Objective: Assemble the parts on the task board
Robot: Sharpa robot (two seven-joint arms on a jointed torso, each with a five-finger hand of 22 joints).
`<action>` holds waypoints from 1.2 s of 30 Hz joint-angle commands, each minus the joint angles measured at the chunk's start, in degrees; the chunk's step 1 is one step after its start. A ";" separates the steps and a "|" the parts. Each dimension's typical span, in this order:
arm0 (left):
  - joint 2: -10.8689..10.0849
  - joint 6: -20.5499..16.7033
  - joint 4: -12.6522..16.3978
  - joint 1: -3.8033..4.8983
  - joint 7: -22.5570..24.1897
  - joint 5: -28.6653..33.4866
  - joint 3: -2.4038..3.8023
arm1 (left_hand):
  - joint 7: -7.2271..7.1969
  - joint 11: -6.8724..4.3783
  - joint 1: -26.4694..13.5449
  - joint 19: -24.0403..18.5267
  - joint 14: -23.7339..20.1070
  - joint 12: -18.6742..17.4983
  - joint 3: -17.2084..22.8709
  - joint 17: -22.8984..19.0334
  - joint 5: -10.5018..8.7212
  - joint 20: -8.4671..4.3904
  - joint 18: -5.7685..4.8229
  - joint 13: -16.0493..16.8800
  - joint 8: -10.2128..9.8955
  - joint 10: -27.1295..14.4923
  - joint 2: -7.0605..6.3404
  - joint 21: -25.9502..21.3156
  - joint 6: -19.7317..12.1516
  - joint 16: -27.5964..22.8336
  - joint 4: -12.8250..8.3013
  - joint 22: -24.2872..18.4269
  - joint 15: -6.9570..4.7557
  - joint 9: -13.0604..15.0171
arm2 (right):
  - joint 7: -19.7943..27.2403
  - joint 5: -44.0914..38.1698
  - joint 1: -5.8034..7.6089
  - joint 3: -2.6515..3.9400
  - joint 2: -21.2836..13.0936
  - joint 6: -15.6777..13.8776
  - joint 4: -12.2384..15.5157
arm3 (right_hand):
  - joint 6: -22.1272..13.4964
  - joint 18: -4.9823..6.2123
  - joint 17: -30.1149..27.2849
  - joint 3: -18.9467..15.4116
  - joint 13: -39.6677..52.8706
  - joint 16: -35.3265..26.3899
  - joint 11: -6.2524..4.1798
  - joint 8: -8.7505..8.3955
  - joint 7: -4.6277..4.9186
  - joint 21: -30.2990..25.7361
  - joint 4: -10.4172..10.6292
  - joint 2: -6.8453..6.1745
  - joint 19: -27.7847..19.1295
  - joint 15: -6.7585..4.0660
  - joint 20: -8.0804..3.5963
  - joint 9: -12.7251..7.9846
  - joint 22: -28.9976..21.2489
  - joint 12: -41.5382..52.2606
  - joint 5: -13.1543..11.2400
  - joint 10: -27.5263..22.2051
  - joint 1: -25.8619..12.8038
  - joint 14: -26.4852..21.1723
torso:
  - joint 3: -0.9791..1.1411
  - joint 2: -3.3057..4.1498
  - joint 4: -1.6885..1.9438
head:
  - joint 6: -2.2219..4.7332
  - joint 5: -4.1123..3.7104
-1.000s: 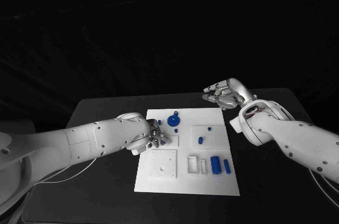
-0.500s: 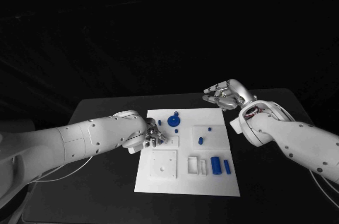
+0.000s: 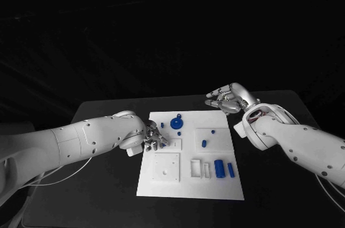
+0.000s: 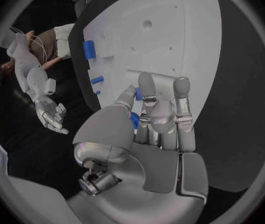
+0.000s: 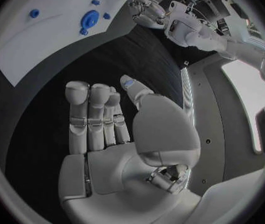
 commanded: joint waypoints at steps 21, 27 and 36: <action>-6.70 12.84 1.29 0.36 30.20 28.24 0.28 | -5.51 -0.13 0.10 0.40 -0.05 -0.29 1.94 1.35 7.05 -0.40 -0.04 -0.16 -0.23 2.58 1.07 -1.69 9.79 -0.40 -3.24 0.94 -0.37 0.14 | 1.54 -10.61 -1.16 -1.92 0.81 11.02 4.06 | -1.13 1.19 -0.40 0.43 -0.63 0.03 0.39 0.19 0.62 -0.57 -7.28 0.44 -1.12 0.28 0.29 -0.12 4.26 -0.41 0.62 -1.16 0.80 -0.96 | -0.02 0.02 0.00 | 1.27 0.14; -8.11 19.38 1.84 0.36 32.32 31.05 0.33 | -5.55 -0.10 -0.41 0.39 -0.06 -0.06 2.69 2.05 8.63 -0.59 -0.27 -0.18 -0.28 2.58 0.76 -1.88 9.97 -0.27 -3.95 0.94 -0.40 0.03 | 2.56 -11.34 -1.43 -2.64 1.26 11.92 5.48 | -1.62 1.28 -0.51 -1.68 -1.01 0.03 0.56 0.19 0.77 -1.17 -8.01 0.92 -1.43 0.43 0.45 -0.14 4.13 -0.70 0.69 -1.56 0.99 -1.26 | -0.02 0.01 0.01 | 1.90 0.13; -9.00 25.41 2.35 0.35 33.33 30.48 1.23 | -5.56 -0.21 -0.61 0.52 0.01 0.00 3.26 2.61 9.76 -0.78 -0.33 -0.29 -0.24 2.59 0.63 -1.88 9.99 -0.20 -4.40 0.98 -0.54 -0.04 | 3.34 -11.35 -1.50 -4.10 1.97 13.47 6.60 | -5.19 1.57 -0.59 -7.48 -3.15 0.32 1.12 0.19 1.55 -2.81 -8.21 1.98 -1.73 0.89 0.92 -0.22 3.89 -2.37 0.98 -2.77 2.11 -1.91 | 0.00 0.03 0.03 | 2.30 -0.33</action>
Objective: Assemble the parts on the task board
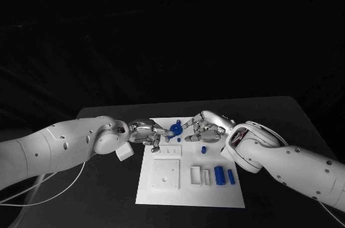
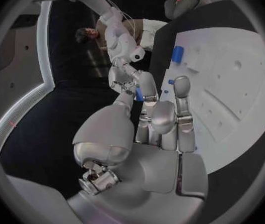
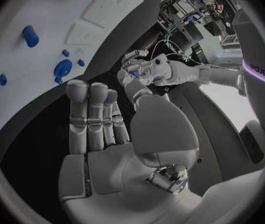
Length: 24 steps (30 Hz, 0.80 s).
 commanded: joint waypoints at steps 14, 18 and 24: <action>-0.16 8.20 0.43 0.06 2.00 -0.86 0.36 | -5.66 -0.25 -0.37 -0.01 0.00 0.41 3.91 0.23 0.47 -0.27 -0.30 -0.08 -0.02 2.58 0.36 -0.39 9.86 0.21 -3.93 1.01 -0.31 -0.08 | 2.86 -0.18 -0.28 -0.57 0.47 1.74 3.30 | -0.97 1.04 -0.48 -4.14 -0.71 0.42 0.07 0.18 -0.07 -0.77 0.03 1.25 0.00 0.12 0.25 -0.05 3.85 -0.07 1.12 -0.66 0.63 -0.54 | 0.07 -0.07 0.10 | -0.21 -0.18; -0.09 8.44 0.43 0.06 1.87 -1.75 0.37 | -5.67 -0.27 -0.41 0.00 0.00 0.40 4.03 0.35 0.45 -0.34 -0.35 -0.16 -0.01 2.57 0.32 -0.40 9.87 0.12 -3.99 1.01 -0.34 -0.11 | 3.04 0.03 -0.37 -0.61 0.43 1.40 4.18 | -1.22 1.06 -0.49 -4.58 -0.76 0.47 0.08 0.17 -0.06 -0.89 0.14 1.48 0.04 0.13 0.26 -0.06 3.83 -0.04 1.11 -0.66 0.54 -0.56 | 0.08 -0.07 0.13 | -0.35 -0.24; 0.00 8.64 0.52 0.06 1.65 -2.85 0.37 | -5.67 -0.27 -0.41 0.00 0.00 0.40 4.03 0.35 0.45 -0.34 -0.35 -0.16 -0.01 2.57 0.32 -0.40 9.87 0.12 -3.99 1.01 -0.34 -0.11 | 3.24 0.75 -0.42 -0.63 0.32 1.22 4.68 | -1.09 1.05 -0.48 -4.90 -0.63 0.54 0.05 0.18 -0.09 -0.73 0.58 1.67 0.16 0.11 0.25 -0.06 3.86 0.17 1.62 -0.52 0.07 -0.49 | 0.03 -0.05 0.11 | -0.42 -0.21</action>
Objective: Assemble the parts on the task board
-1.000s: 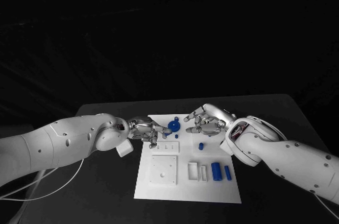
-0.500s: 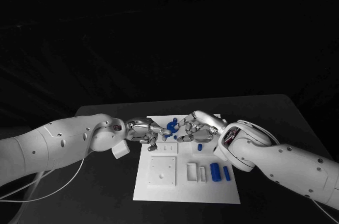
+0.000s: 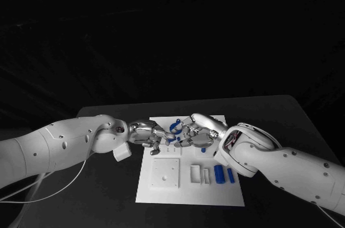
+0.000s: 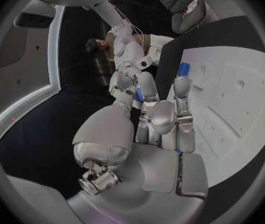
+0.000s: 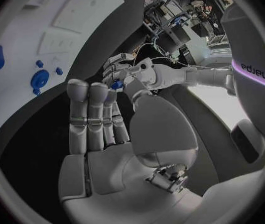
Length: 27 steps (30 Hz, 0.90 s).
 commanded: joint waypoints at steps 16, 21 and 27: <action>0.30 2.13 0.34 0.06 -0.03 -1.96 0.05 | -5.76 -0.28 -0.09 -0.02 0.00 0.20 3.96 0.26 -0.31 -0.40 -0.42 -0.13 0.32 2.58 0.48 -0.42 9.74 0.05 -3.91 1.02 -0.38 -0.07 | 0.66 1.25 -0.10 -0.11 -0.11 2.44 0.17 | 3.46 0.85 -0.01 2.58 0.68 0.52 -0.56 0.14 -0.88 0.74 1.04 1.61 0.38 -0.37 -0.09 -0.01 4.04 0.94 0.80 -0.06 -1.82 -0.03 | -0.03 0.00 -0.05 | -0.15 0.04; 0.34 2.15 0.33 0.06 -0.10 -1.97 0.05 | -5.76 -0.28 -0.04 -0.02 0.02 0.20 3.87 0.32 -0.42 -0.43 -0.46 -0.14 0.32 2.58 0.50 -0.43 9.73 0.02 -3.79 1.02 -0.40 -0.06 | 0.54 1.27 -0.10 -0.15 -0.04 3.01 0.06 | 4.44 0.71 0.01 3.32 0.87 0.53 -0.69 0.21 -1.15 1.02 1.07 1.64 0.40 -0.47 -0.23 0.04 4.08 1.11 0.22 0.08 -2.16 0.04 | -0.03 0.01 -0.05 | -0.16 0.04; 0.41 2.13 0.30 0.06 -0.14 -1.97 0.05 | -5.76 -0.29 -0.01 -0.02 0.03 0.21 3.80 0.37 -0.57 -0.44 -0.48 -0.14 0.33 2.58 0.51 -0.44 9.74 0.01 -3.70 1.02 -0.40 -0.05 | 0.42 1.27 -0.11 -0.22 0.03 3.46 0.00 | 4.83 0.67 0.04 3.36 0.96 0.53 -0.75 0.19 -1.26 1.08 1.10 1.55 0.42 -0.52 -0.28 0.03 4.08 1.17 0.22 0.14 -2.31 0.06 | -0.01 0.00 -0.06 | -0.19 0.03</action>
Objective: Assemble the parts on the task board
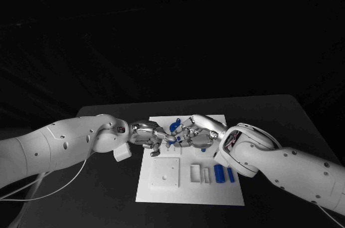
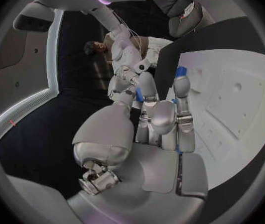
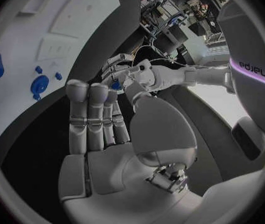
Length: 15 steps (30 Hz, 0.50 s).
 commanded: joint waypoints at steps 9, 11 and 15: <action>0.23 0.94 0.06 0.06 0.04 -0.12 0.04 | -5.78 -0.30 0.21 -0.01 -0.13 0.21 3.77 0.18 -0.66 -0.46 -0.51 -0.10 0.20 2.58 0.69 -0.23 9.68 -0.02 -3.47 0.99 -0.40 -0.02 | 0.10 0.10 -0.07 -0.21 0.16 2.37 -0.10 | 0.50 0.64 0.07 -0.28 0.14 0.21 -0.32 0.19 -0.08 0.14 0.28 -0.20 0.18 -0.53 -0.10 0.02 4.07 0.32 -0.15 0.08 -0.87 0.03 | -0.01 -0.01 -0.01 | -0.12 -0.04; 0.23 0.94 0.05 0.06 -0.02 -0.12 0.04 | -5.78 -0.30 0.21 -0.01 -0.13 0.21 3.77 0.18 -0.66 -0.46 -0.51 -0.10 0.20 2.58 0.69 -0.23 9.68 -0.02 -3.47 0.99 -0.40 -0.02 | 0.09 0.10 -0.08 -0.26 0.19 2.39 -0.13 | 0.59 0.63 0.09 -0.52 0.15 0.20 -0.33 0.21 -0.12 0.18 0.39 -0.08 0.17 -0.53 -0.10 0.03 4.08 0.30 -0.10 0.07 -0.80 0.04 | 0.01 0.00 0.01 | -0.16 -0.01; 0.24 0.95 0.02 0.06 -0.19 -0.12 0.04 | -5.78 -0.30 0.21 -0.01 -0.13 0.21 3.77 0.18 -0.66 -0.46 -0.51 -0.10 0.20 2.58 0.69 -0.23 9.68 -0.02 -3.47 0.99 -0.40 -0.02 | 0.40 0.17 -0.09 -0.32 0.22 1.91 -0.14 | 1.73 0.58 0.12 -0.51 0.42 0.25 -0.57 0.21 -0.51 0.57 0.67 0.57 0.30 -0.67 -0.19 0.05 4.16 0.59 -0.39 0.38 -0.81 0.17 | 0.02 -0.01 0.04 | -0.20 -0.02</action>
